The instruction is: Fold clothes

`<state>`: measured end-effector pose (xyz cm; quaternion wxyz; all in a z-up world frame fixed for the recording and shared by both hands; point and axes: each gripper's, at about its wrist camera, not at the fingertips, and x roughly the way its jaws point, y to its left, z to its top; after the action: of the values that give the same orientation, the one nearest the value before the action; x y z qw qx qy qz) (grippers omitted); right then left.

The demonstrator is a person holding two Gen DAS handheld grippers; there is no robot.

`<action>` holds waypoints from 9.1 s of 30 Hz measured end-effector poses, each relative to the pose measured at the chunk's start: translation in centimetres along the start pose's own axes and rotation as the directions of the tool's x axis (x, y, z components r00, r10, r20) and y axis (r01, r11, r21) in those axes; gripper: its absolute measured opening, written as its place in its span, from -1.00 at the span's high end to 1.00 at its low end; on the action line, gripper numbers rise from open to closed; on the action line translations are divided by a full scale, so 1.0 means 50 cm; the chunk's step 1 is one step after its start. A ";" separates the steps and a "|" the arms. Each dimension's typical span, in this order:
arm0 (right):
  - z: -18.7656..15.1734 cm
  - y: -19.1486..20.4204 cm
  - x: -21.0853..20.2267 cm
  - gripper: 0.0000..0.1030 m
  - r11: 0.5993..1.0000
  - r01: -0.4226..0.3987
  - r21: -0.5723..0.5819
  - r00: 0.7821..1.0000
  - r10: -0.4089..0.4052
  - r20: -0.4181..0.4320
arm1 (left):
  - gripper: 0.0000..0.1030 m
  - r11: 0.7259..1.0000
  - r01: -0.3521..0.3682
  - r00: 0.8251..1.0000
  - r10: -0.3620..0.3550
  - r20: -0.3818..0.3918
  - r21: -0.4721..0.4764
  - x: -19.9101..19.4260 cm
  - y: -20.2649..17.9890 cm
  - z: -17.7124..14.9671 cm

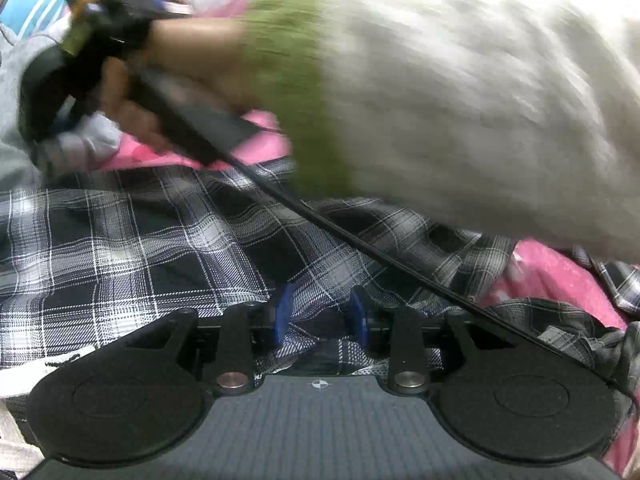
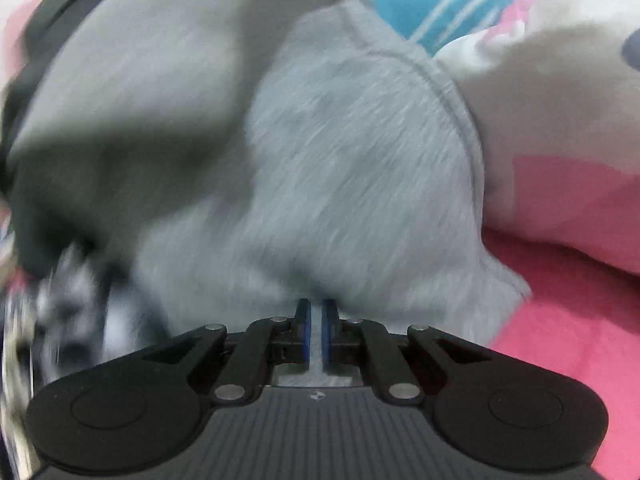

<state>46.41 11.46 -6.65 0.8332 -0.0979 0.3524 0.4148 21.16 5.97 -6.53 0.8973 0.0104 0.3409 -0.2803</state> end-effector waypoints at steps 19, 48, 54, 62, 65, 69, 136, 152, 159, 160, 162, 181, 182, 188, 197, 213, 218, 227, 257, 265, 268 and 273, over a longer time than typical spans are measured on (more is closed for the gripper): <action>0.100 -0.024 -0.056 0.27 0.998 0.058 0.037 0.996 -0.061 0.065 | 0.38 1.000 0.014 1.000 -0.014 0.003 -0.012 0.005 0.014 0.014; -0.009 0.113 -0.049 0.92 0.906 0.077 -0.416 0.994 -0.103 -0.041 | 0.36 1.000 0.016 1.000 -0.016 0.003 -0.006 -0.003 -0.003 0.003; 0.010 0.110 -0.061 0.42 0.879 0.129 -0.460 0.988 -0.151 -0.012 | 0.36 1.000 0.019 1.000 -0.019 0.004 -0.010 -0.005 -0.001 0.003; 0.071 0.113 -0.180 0.24 0.943 -0.028 -0.332 0.998 0.044 0.042 | 0.34 1.000 0.013 1.000 -0.013 0.003 0.001 -0.005 -0.004 0.003; 0.077 0.161 -0.157 0.25 0.941 -0.175 -0.289 0.983 0.182 -0.003 | 0.34 1.000 0.017 1.000 -0.017 0.003 -0.003 -0.004 -0.002 0.006; 0.079 0.244 -0.073 0.25 0.925 -0.261 -0.276 0.965 0.242 -0.100 | 0.34 1.000 0.019 1.000 -0.019 0.005 -0.005 -0.004 -0.002 0.006; 0.039 0.231 0.055 0.77 0.908 -0.217 -0.359 0.974 0.178 -0.141 | 0.24 0.999 0.034 0.999 -0.034 0.012 -0.004 -0.006 0.004 -0.014; 0.065 0.122 -0.240 0.15 0.917 -0.093 -0.388 0.995 0.071 -0.071 | 0.23 0.999 0.050 0.999 -0.050 0.019 -0.022 -0.011 0.013 -0.020; -0.077 -0.032 -0.463 0.11 0.983 0.118 -0.138 0.993 -0.116 0.016 | 0.21 0.999 0.036 0.999 -0.036 0.012 -0.002 -0.010 0.000 -0.016; -0.111 -0.057 -0.473 0.11 0.984 0.143 -0.107 0.990 -0.144 -0.006 | 0.20 0.999 0.033 0.999 -0.033 0.010 0.004 -0.011 -0.001 -0.016; -0.179 -0.107 -0.479 0.11 0.982 0.183 -0.048 0.981 -0.185 -0.057 | 0.13 0.999 0.032 0.999 -0.033 0.006 0.016 -0.010 -0.005 -0.016; -0.345 -0.253 -0.457 0.18 0.980 0.200 0.021 0.968 -0.194 -0.160 | 0.04 0.998 0.067 0.998 -0.067 0.002 -0.008 -0.008 0.005 -0.014; -0.356 -0.254 -0.452 0.18 0.979 0.203 0.004 0.960 -0.198 -0.198 | 0.04 0.998 0.068 0.998 -0.068 0.002 -0.009 -0.008 0.005 -0.014; -0.361 -0.217 -0.454 1.00 0.960 0.259 -0.109 0.945 -0.275 -0.177 | 0.04 0.998 0.069 0.998 -0.069 0.004 -0.011 -0.007 0.007 -0.014; -0.361 -0.222 -0.424 1.00 0.896 0.421 -0.139 0.899 -0.432 -0.068 | 0.04 0.998 0.065 0.998 -0.065 0.003 -0.006 -0.009 0.003 -0.014; -0.329 -0.241 -0.466 0.97 0.916 0.394 0.079 0.913 -0.400 0.084 | 0.02 0.988 0.133 0.991 -0.133 0.008 -0.081 -0.035 0.021 0.003; -0.281 -0.186 -0.420 0.96 0.972 0.227 0.057 0.969 -0.231 0.086 | -0.03 0.960 0.213 0.974 -0.195 0.112 -0.182 -0.072 0.061 0.016; -0.240 -0.103 -0.286 0.39 0.998 0.049 -0.028 0.999 -0.049 -0.015 | -0.03 0.944 0.059 0.982 0.004 0.189 -0.325 -0.074 0.145 0.005; -0.306 0.030 -0.285 0.95 0.933 0.101 -0.345 0.992 -0.068 0.106 | -0.02 0.822 -0.002 0.953 0.174 0.249 -0.570 -0.057 0.247 -0.022; -0.497 0.208 -0.260 0.92 0.339 0.289 -0.895 0.952 -0.198 0.232 | -0.02 0.789 -0.016 0.944 0.215 0.252 -0.615 -0.051 0.260 -0.023; -0.479 0.206 -0.273 0.91 0.381 0.273 -0.883 0.959 -0.179 0.219 | -0.02 0.787 -0.029 0.945 0.223 0.240 -0.616 -0.044 0.262 -0.023; -0.344 0.041 -0.306 0.75 0.838 0.198 -0.509 0.978 -0.137 0.154 | -0.02 0.791 -0.035 0.945 0.225 0.236 -0.611 -0.044 0.262 -0.024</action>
<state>29.90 -4.60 -8.76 0.8268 -0.3271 0.1696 0.4251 25.78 18.36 -8.38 0.9122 -0.2921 0.2718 -0.0931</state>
